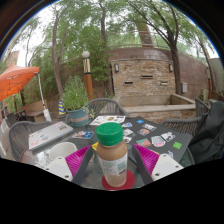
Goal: Pour water
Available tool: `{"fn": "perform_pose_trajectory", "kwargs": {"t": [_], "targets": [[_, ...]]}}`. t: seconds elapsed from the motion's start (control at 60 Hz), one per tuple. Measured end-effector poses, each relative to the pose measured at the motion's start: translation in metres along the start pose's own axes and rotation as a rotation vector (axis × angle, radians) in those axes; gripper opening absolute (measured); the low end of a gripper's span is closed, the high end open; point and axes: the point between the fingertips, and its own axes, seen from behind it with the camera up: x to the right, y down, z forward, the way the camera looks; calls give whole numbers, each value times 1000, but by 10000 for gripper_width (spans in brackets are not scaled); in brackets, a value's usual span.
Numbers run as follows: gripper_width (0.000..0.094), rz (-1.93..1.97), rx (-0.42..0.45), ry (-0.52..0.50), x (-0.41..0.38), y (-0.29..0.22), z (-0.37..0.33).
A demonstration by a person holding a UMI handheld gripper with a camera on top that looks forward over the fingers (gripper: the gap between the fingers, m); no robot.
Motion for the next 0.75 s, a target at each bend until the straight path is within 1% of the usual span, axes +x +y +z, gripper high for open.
{"fn": "perform_pose_trajectory", "kwargs": {"t": [0.067, 0.117, 0.2, 0.333, 0.55, 0.65, 0.75], "targets": [[827, 13, -6, 24, 5, -2, -11], [830, 29, -6, 28, 4, -4, -20], [831, 41, -48, 44, 2, -1, -41], [832, 26, -74, 92, -13, -5, -96], [830, -44, -131, 137, -84, -8, -210], [832, -52, -170, 179, -121, -5, -258], [825, -73, -206, 168, -164, 1, -296]]}}
